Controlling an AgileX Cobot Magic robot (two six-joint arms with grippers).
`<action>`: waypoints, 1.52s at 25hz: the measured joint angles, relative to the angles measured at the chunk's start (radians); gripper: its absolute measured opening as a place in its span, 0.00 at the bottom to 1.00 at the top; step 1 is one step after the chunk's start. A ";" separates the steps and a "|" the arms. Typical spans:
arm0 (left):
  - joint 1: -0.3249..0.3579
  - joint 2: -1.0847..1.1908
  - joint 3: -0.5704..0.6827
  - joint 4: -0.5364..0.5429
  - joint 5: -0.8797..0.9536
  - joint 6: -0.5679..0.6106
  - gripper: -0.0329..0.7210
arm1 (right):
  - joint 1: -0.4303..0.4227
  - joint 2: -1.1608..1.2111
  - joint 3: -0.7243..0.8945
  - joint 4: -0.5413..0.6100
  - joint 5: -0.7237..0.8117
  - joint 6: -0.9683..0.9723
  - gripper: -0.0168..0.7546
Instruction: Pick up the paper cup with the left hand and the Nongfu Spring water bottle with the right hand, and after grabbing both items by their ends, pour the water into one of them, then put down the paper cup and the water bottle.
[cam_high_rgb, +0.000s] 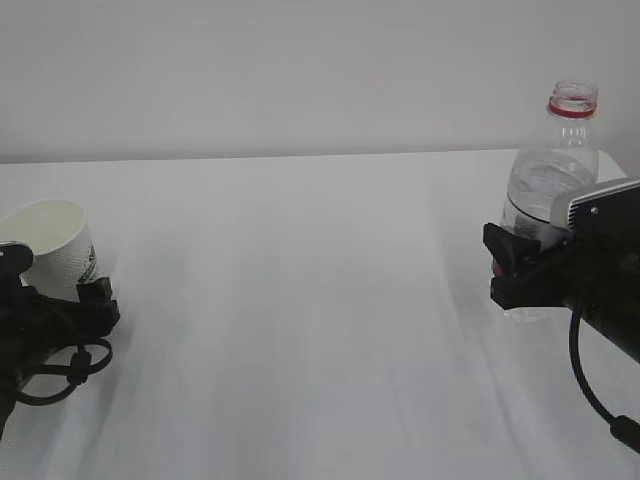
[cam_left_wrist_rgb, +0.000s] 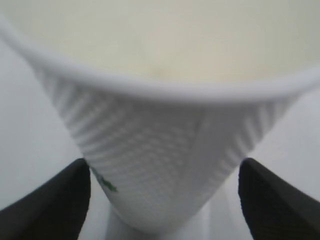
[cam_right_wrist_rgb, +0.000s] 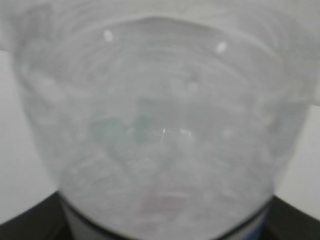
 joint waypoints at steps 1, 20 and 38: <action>0.000 0.000 -0.006 -0.012 0.000 -0.002 0.96 | 0.000 0.000 0.000 0.000 0.000 0.000 0.63; 0.174 0.023 -0.016 0.212 -0.001 -0.002 0.95 | 0.000 0.000 0.000 0.000 0.000 0.000 0.63; 0.200 0.076 -0.091 0.276 -0.004 -0.002 0.91 | 0.000 0.000 0.000 0.000 0.000 0.000 0.63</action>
